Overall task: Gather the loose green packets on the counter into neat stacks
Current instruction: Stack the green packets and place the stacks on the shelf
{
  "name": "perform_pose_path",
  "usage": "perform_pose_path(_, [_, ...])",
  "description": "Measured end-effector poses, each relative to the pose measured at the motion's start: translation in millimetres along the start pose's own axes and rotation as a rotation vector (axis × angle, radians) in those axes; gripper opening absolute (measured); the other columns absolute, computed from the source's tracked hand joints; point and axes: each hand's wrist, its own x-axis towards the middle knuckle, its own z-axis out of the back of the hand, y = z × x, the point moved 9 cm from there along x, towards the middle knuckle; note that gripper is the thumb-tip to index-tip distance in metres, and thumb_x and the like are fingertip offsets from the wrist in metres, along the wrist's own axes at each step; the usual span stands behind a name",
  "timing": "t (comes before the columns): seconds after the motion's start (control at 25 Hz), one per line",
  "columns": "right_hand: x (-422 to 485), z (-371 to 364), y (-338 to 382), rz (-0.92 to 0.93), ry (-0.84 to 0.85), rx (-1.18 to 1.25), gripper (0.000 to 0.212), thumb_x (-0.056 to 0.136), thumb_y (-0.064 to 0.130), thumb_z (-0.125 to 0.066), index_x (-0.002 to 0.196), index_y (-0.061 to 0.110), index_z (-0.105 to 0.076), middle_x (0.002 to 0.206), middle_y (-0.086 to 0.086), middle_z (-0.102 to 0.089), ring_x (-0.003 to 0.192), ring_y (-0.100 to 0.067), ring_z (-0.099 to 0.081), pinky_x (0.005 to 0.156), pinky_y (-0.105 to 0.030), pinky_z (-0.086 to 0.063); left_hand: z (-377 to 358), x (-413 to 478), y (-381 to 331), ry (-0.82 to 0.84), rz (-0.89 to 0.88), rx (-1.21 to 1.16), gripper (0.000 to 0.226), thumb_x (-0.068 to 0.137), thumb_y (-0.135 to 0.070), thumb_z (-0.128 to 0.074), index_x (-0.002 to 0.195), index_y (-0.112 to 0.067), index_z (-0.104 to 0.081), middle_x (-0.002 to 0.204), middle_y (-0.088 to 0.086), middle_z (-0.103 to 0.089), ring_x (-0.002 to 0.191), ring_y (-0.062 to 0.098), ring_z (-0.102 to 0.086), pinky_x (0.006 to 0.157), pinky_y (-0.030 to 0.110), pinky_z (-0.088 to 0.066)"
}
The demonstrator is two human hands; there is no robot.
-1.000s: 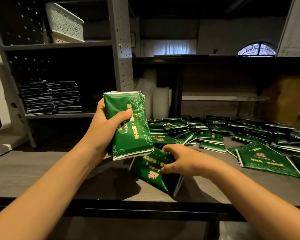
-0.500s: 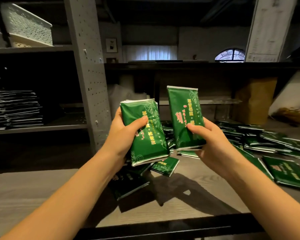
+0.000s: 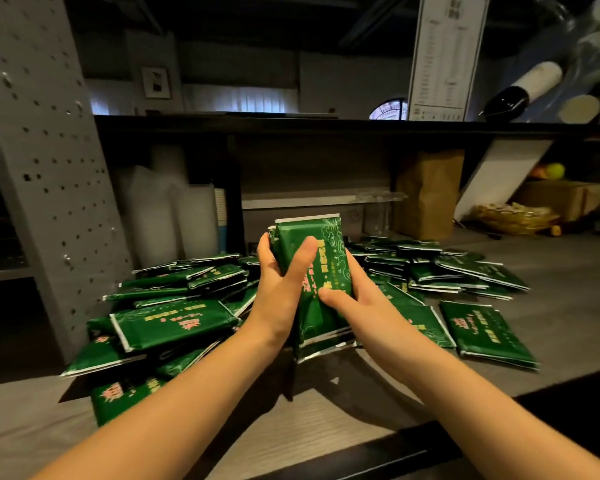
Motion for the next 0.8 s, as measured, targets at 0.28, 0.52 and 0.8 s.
perform_pose_path(0.28, [-4.3, 13.1, -23.9, -0.093, 0.175, -0.140, 0.075, 0.094, 0.010, -0.050, 0.147, 0.042, -0.007, 0.136, 0.026, -0.043, 0.121, 0.012, -0.044, 0.101, -0.014, -0.039, -13.8, 8.6, 16.1, 0.169, -0.103, 0.146, 0.102, 0.074, 0.014, -0.064, 0.148, -0.026, -0.007, 0.112, -0.008, -0.059, 0.090, -0.002, -0.067, 0.068, 0.014, -0.052])
perform_pose_path(0.52, [-13.0, 85.8, -15.4, -0.155, -0.032, -0.882, 0.035, 0.100, 0.026, -0.040, 0.132, 0.020, -0.052, 0.132, 0.007, -0.056, 0.116, -0.004, -0.052, 0.095, -0.016, -0.040, -2.6, 1.8, 24.7, 0.166, -0.079, 0.214, 0.104, 0.073, 0.003, -0.070, 0.145, -0.040, -0.009, 0.125, -0.007, -0.055, 0.102, 0.005, -0.063, 0.069, 0.016, -0.054])
perform_pose_path(0.8, [-48.4, 188.6, -37.2, -0.755, -0.131, -1.549, 0.050, 0.094, 0.055, -0.036, 0.127, 0.018, -0.045, 0.130, -0.009, -0.055, 0.119, -0.030, -0.050, 0.090, -0.039, -0.041, -6.7, -5.5, 20.6, 0.177, -0.117, 0.267, 0.098, 0.076, 0.002, -0.069, 0.136, -0.050, -0.011, 0.119, -0.016, -0.054, 0.094, -0.007, -0.063, 0.064, 0.013, -0.053])
